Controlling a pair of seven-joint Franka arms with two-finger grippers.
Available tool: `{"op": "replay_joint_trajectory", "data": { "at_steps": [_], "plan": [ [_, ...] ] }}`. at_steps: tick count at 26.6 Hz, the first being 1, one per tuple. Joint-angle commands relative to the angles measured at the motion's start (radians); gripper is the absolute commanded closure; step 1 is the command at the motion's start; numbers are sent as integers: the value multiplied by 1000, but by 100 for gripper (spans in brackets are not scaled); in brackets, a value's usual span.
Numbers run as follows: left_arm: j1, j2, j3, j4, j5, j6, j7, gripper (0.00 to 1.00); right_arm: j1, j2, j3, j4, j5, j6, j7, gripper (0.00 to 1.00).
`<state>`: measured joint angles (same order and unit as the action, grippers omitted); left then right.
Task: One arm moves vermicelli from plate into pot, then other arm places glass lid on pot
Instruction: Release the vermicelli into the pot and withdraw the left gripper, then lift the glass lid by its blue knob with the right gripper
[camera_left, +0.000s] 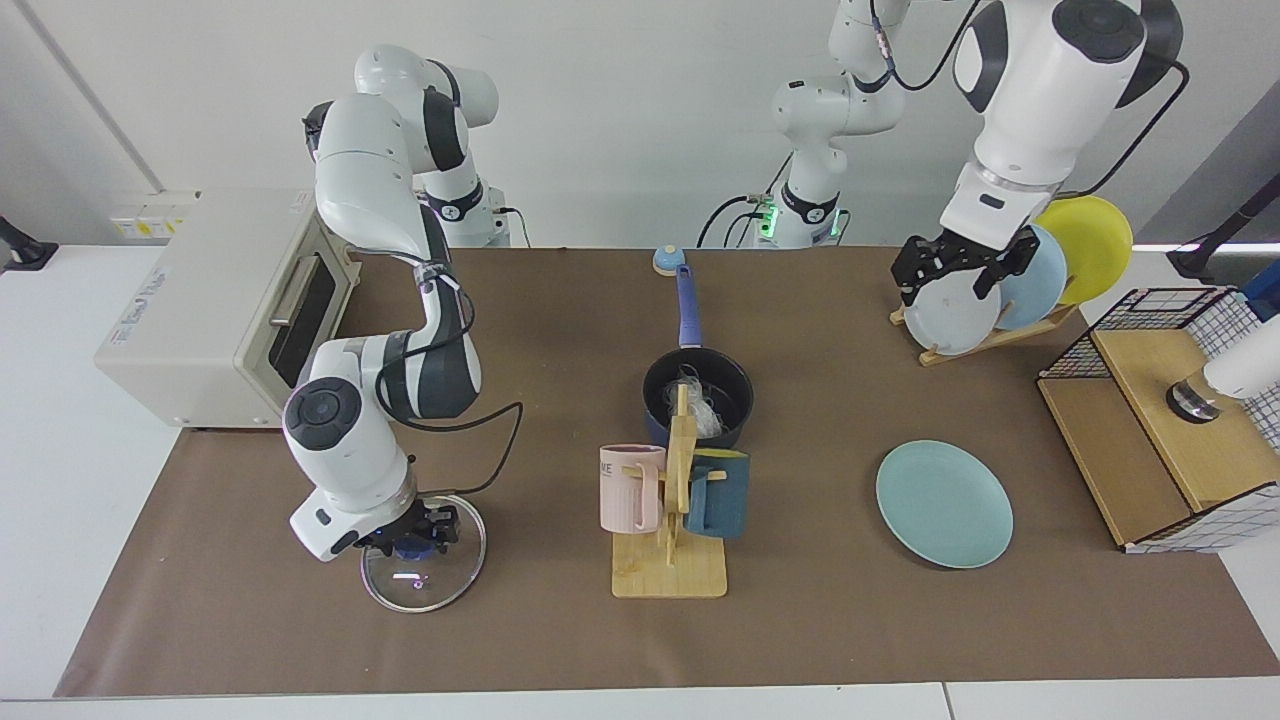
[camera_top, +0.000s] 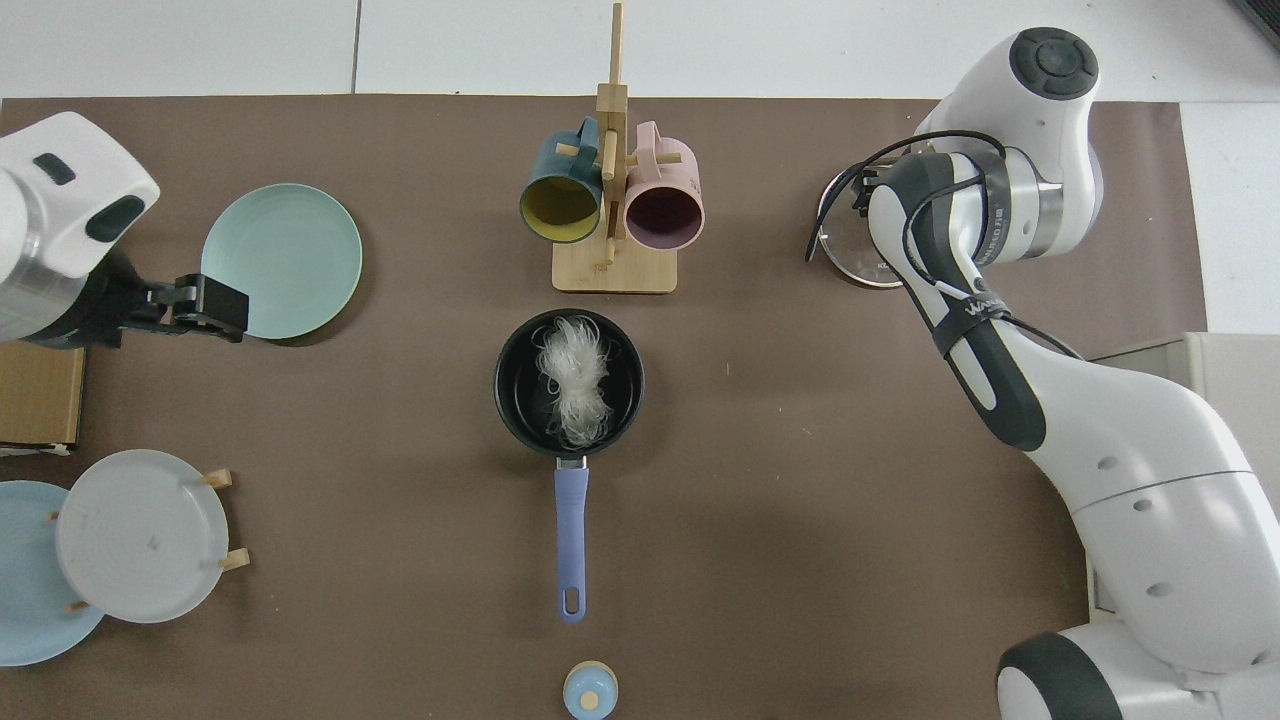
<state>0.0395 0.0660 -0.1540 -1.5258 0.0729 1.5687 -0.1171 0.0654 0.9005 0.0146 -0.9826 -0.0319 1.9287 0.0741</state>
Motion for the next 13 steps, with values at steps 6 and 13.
{"op": "replay_joint_trajectory", "data": {
  "at_steps": [6,13],
  "plan": [
    [19,-44,50,-37,-102,30,82,0,5,-8,4,-16,14,16,7,100],
    [11,-44,51,-47,-99,31,83,0,14,-80,2,-36,15,-10,24,100]
  ]
}}
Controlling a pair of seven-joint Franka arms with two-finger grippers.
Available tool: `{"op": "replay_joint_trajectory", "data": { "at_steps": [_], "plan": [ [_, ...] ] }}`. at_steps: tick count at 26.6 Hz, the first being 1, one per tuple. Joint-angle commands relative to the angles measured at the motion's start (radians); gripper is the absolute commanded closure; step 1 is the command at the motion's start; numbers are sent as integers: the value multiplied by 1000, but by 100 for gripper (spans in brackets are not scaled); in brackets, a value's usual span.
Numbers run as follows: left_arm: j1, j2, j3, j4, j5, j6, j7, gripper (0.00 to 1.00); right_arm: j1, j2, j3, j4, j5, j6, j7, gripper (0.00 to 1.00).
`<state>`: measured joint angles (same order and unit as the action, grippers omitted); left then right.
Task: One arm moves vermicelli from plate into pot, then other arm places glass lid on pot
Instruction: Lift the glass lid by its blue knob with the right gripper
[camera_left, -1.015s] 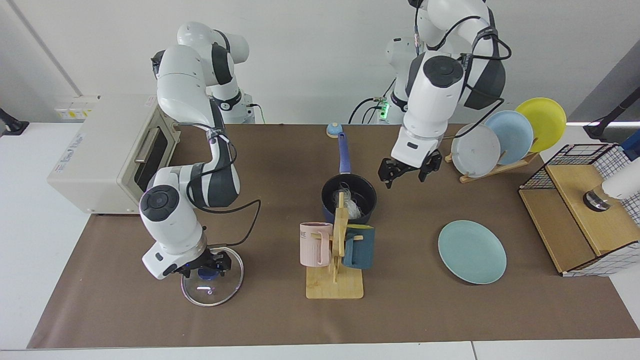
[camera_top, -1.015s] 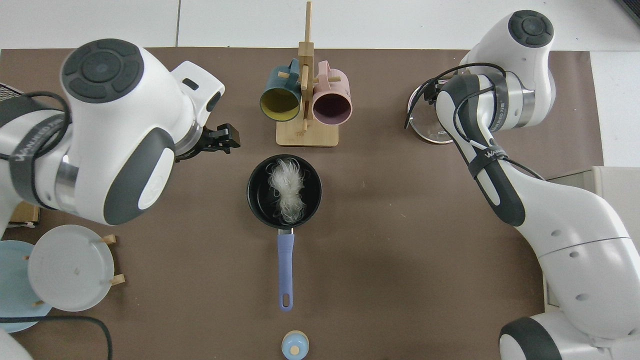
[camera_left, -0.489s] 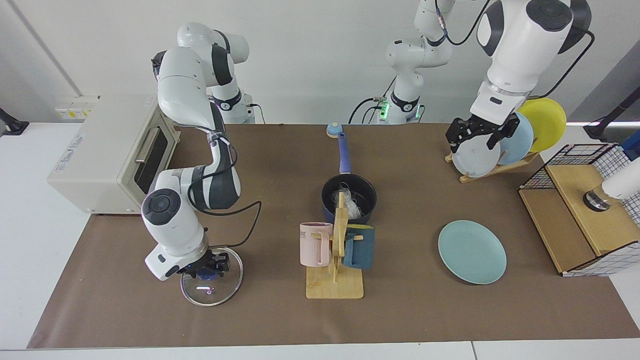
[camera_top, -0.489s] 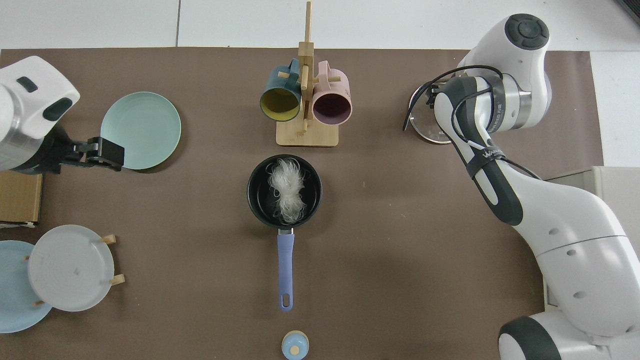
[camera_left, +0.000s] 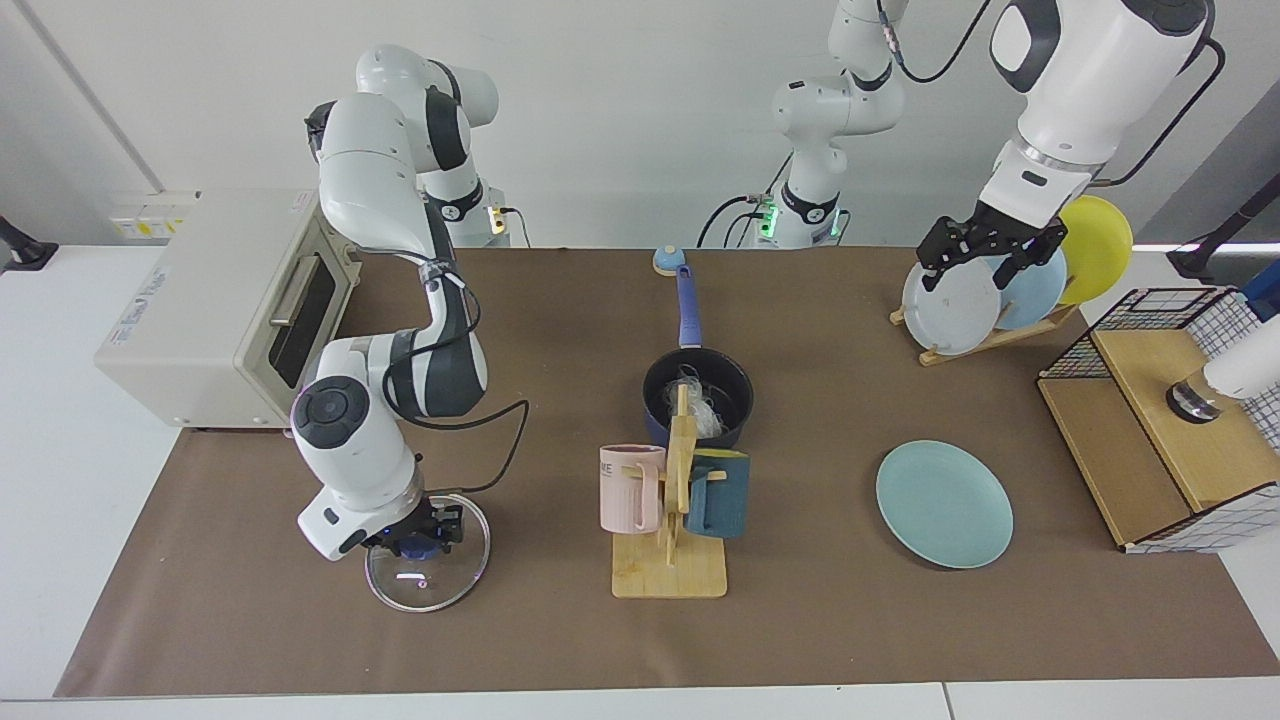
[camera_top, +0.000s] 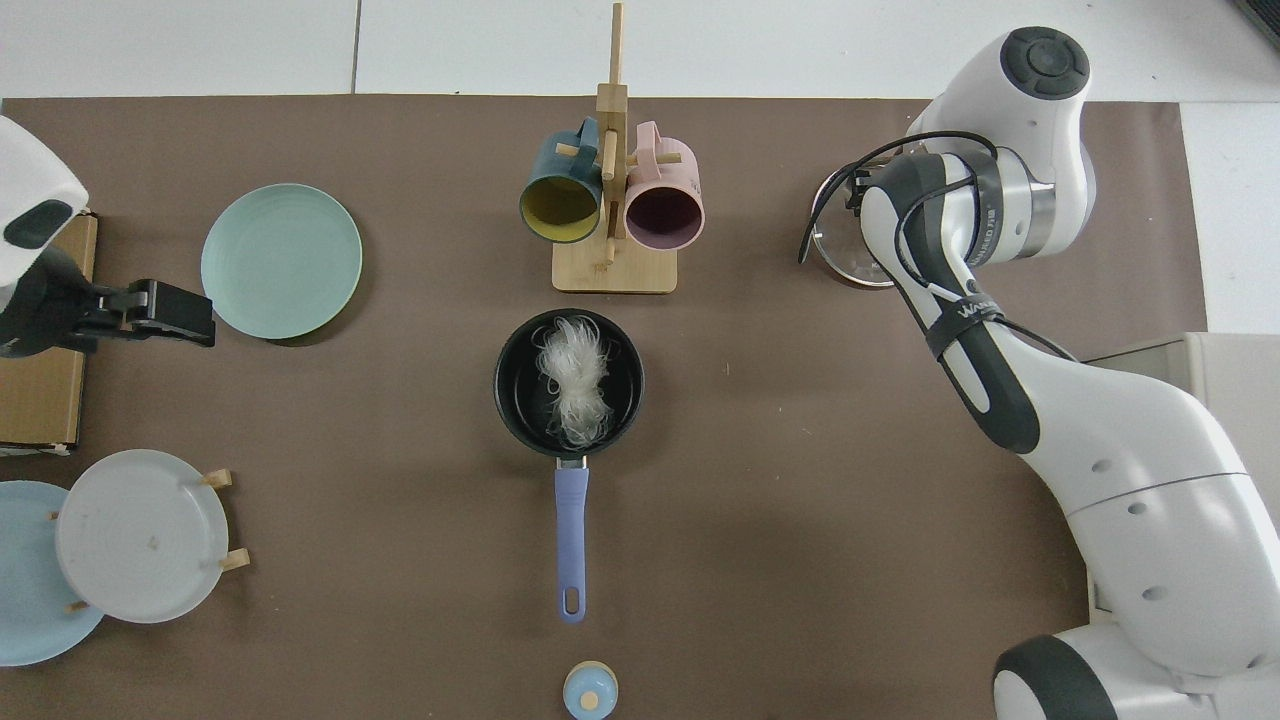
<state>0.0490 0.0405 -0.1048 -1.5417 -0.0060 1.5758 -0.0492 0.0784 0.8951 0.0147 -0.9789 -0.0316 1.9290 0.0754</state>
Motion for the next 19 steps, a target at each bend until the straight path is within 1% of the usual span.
{"op": "replay_joint_trajectory", "data": {
  "at_steps": [1,8,11,15,17,19],
  "plan": [
    [0,-19,2,-31,-19,23,14,0,0,-97,2,-65,16,-11,27,100],
    [-3,-19,2,-37,-19,24,14,0,12,-289,7,-265,15,-16,128,100],
    [-3,-19,2,-37,-17,24,17,0,50,-372,5,-361,13,-12,164,100],
    [-4,-19,2,-37,-19,24,18,0,95,-493,7,-507,12,15,274,100],
    [-4,-19,2,-37,-19,24,17,0,125,-531,7,-547,12,18,303,100],
    [-4,-19,2,-37,-19,24,19,0,173,-550,5,-566,12,18,345,100]
  ]
}}
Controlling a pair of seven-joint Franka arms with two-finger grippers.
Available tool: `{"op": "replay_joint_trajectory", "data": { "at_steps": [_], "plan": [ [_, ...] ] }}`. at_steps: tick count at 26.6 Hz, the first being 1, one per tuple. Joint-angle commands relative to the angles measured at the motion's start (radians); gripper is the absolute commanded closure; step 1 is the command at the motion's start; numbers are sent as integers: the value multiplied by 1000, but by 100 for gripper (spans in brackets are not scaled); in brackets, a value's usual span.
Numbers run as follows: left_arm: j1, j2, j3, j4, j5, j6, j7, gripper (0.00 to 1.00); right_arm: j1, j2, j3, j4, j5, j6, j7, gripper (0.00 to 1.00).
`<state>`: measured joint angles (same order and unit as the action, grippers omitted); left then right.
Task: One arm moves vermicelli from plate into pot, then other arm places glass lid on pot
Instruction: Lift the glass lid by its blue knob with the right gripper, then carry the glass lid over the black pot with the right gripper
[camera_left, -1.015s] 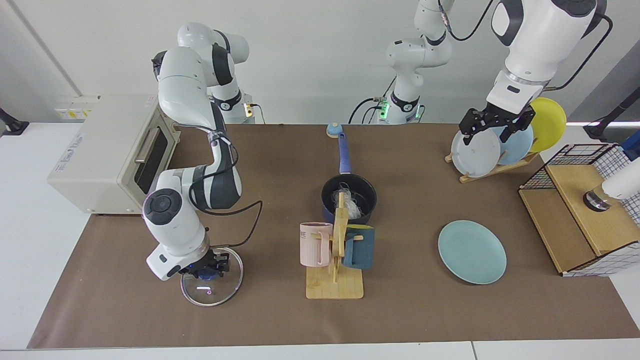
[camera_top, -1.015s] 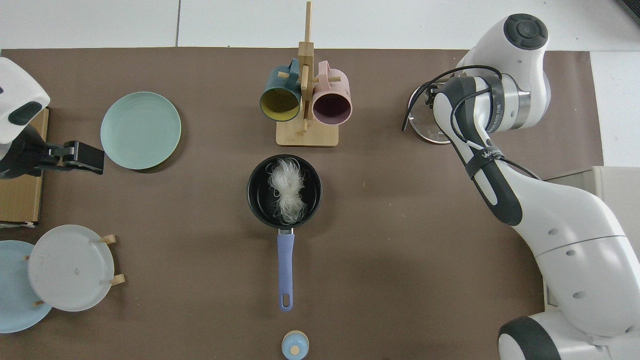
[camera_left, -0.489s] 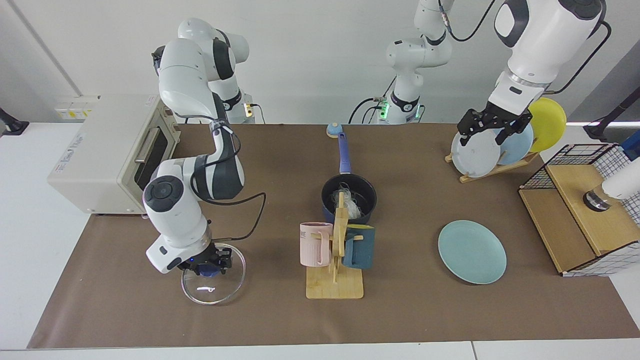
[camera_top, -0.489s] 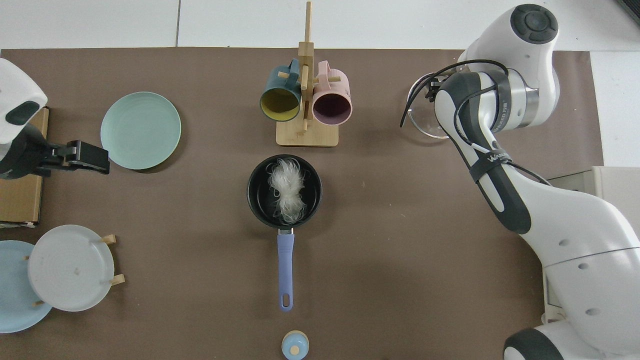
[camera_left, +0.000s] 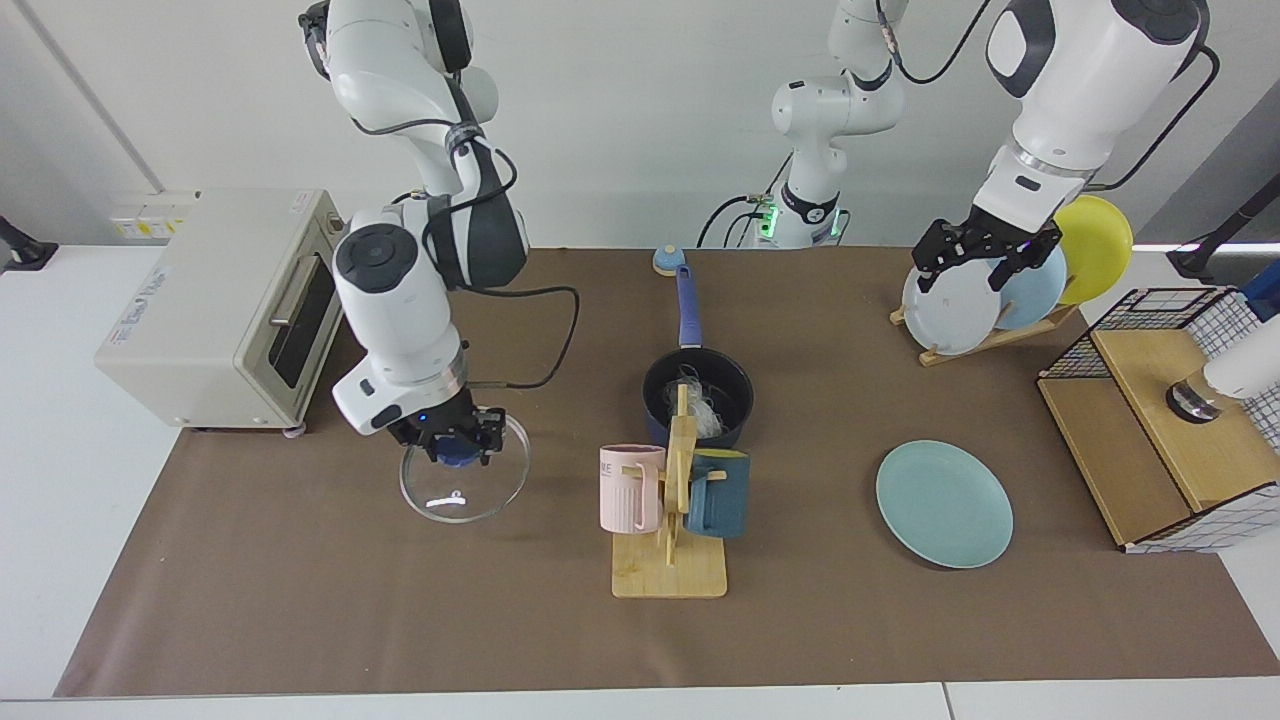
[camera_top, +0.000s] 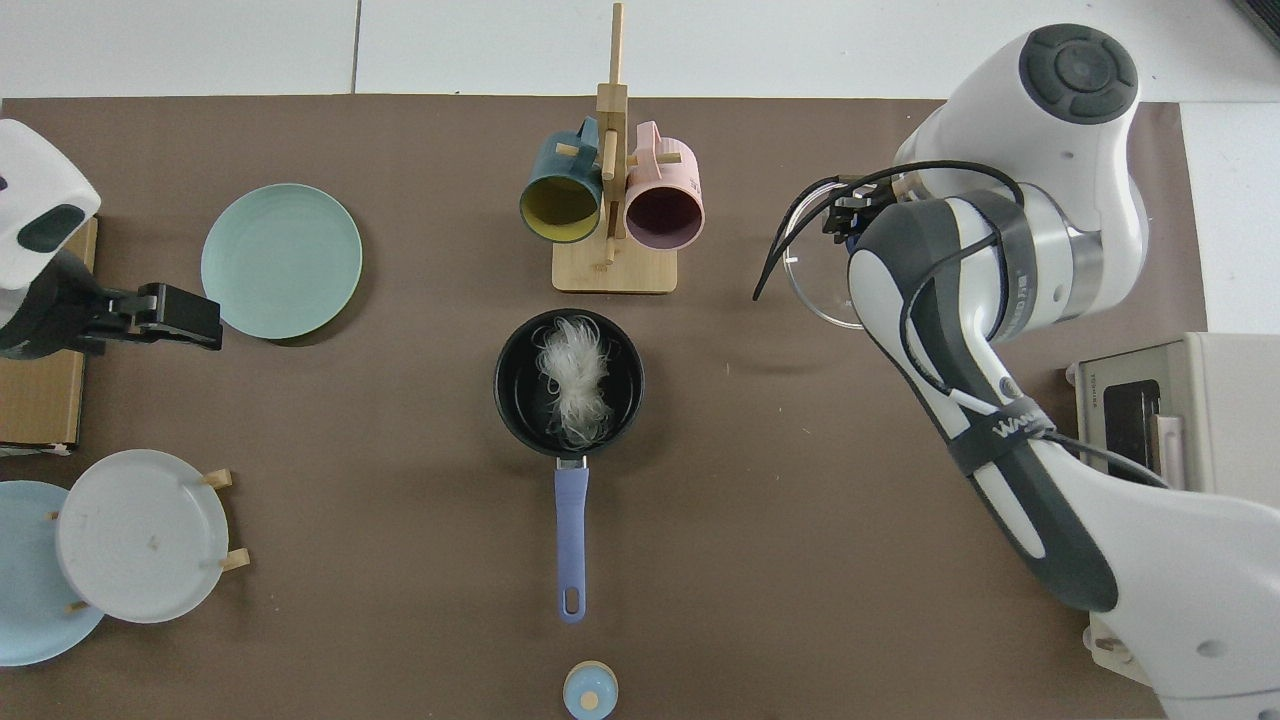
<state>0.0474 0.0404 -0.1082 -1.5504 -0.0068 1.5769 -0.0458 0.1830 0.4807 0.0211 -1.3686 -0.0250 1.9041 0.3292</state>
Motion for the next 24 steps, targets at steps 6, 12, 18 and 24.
{"op": "replay_joint_trajectory", "data": {
  "at_steps": [6,12,18,24],
  "plan": [
    [-3,-19,5,-28,-18,23,14,0,188,-139,-1,-156,-7,43,270,100],
    [-1,-19,5,-28,-18,25,14,0,266,-145,0,-153,7,38,333,100],
    [-1,-19,5,-28,-18,25,14,0,364,-110,0,-90,8,27,438,100],
    [-1,-19,5,-28,-18,26,15,0,395,-21,0,23,2,-34,479,100]
  ]
}}
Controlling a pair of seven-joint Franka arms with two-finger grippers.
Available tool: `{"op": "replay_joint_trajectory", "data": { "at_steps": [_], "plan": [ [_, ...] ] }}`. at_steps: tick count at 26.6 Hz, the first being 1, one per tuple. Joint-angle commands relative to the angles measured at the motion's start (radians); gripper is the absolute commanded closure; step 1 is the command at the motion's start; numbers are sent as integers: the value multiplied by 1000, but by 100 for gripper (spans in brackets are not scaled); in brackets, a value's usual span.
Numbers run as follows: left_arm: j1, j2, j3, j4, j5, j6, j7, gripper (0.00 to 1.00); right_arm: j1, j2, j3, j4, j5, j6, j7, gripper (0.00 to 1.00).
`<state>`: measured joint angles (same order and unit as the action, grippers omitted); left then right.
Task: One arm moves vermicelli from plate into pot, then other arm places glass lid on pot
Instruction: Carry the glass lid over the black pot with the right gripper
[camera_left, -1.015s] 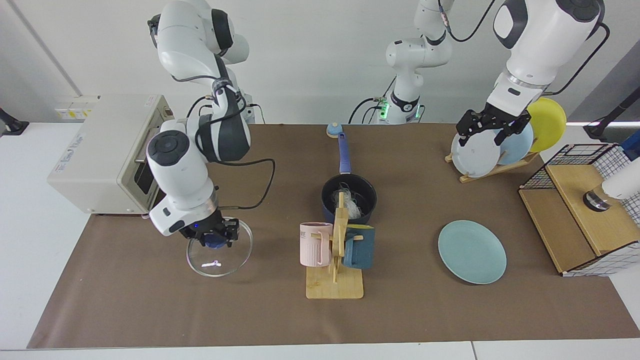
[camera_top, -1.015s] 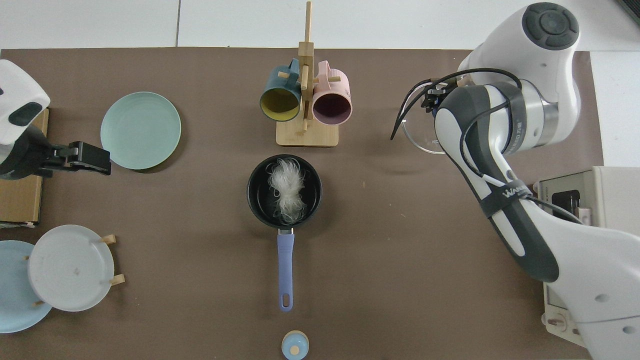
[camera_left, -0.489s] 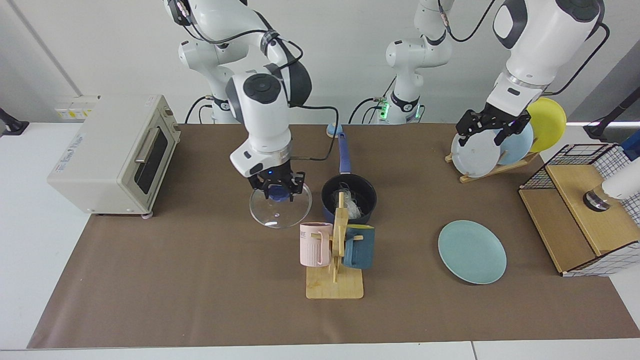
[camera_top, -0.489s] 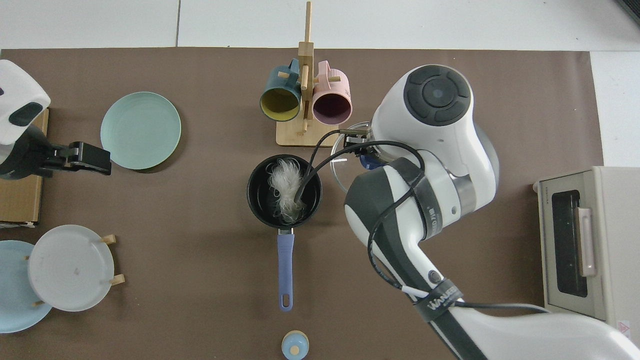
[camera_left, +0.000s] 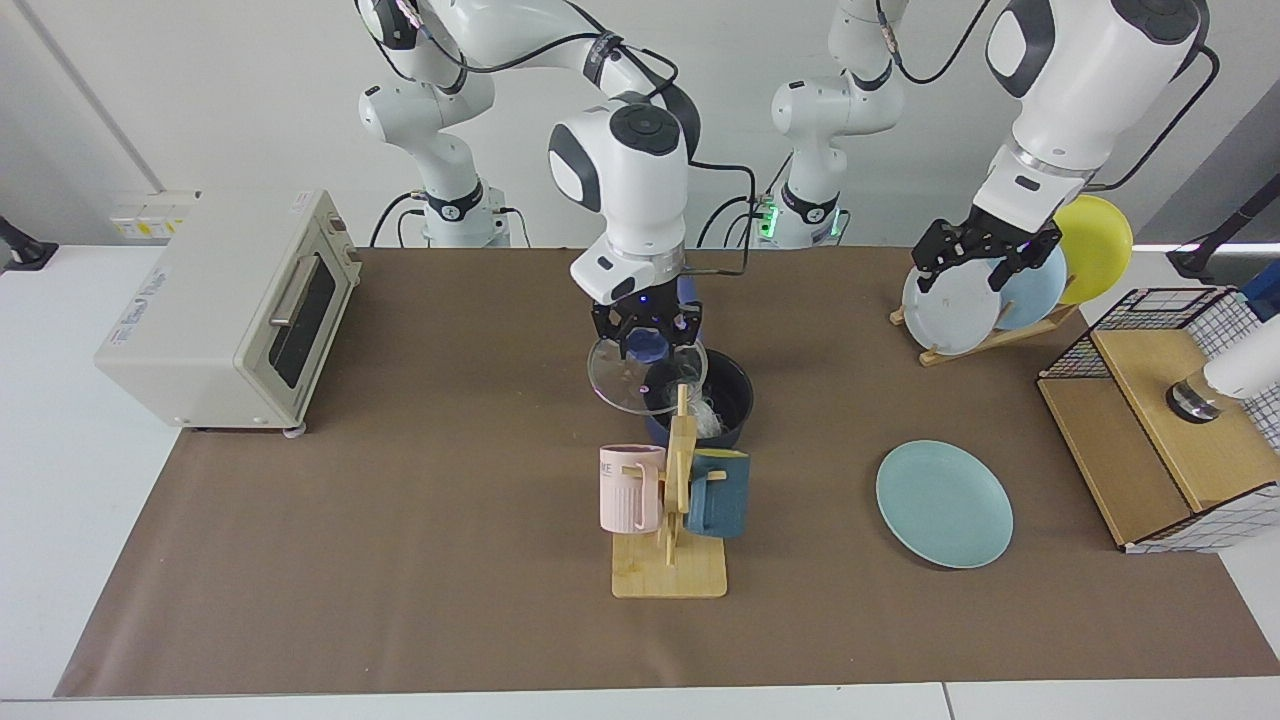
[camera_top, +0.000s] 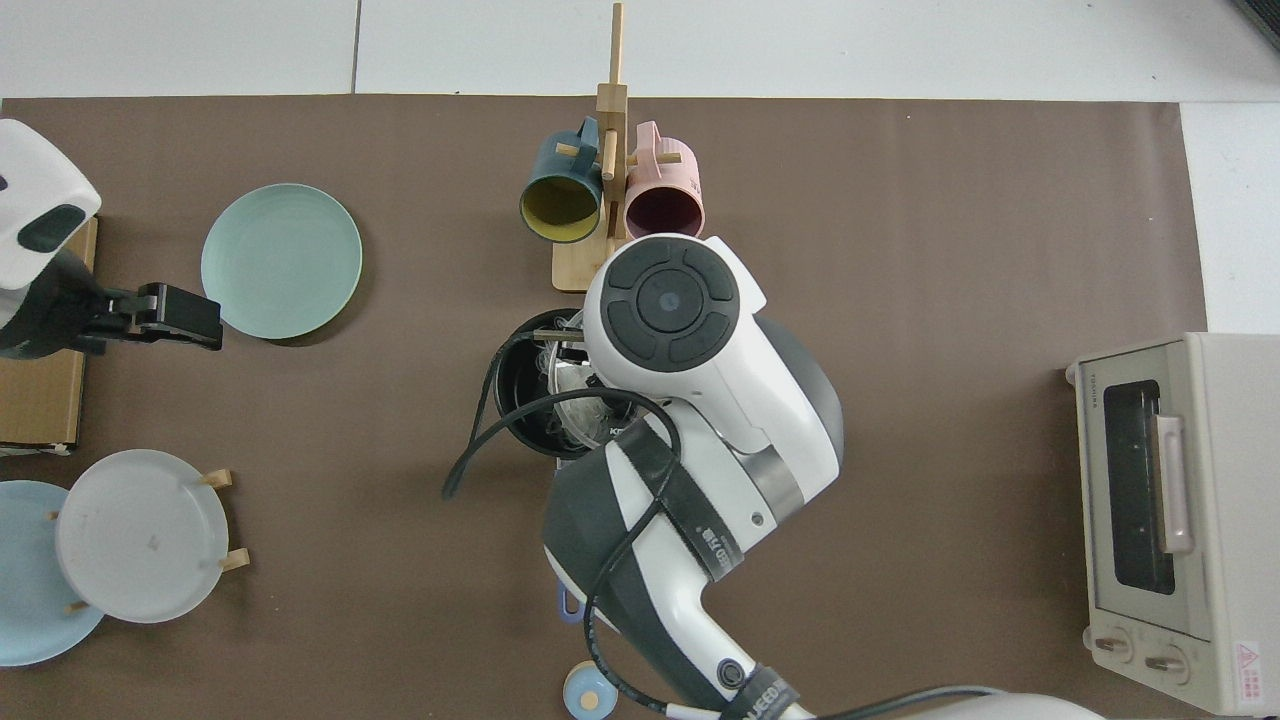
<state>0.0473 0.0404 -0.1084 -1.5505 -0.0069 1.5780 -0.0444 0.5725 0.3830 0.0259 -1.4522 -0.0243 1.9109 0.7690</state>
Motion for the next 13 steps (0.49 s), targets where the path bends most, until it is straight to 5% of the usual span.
{"op": "replay_joint_trajectory", "data": {
  "at_steps": [1,13],
  "plan": [
    [-1,-19,6,-28,-18,25,14,0,6,89,-4,125,1,-41,49,100],
    [-1,-19,6,-28,-18,25,14,0,44,180,-4,193,1,-26,56,100]
  ]
}}
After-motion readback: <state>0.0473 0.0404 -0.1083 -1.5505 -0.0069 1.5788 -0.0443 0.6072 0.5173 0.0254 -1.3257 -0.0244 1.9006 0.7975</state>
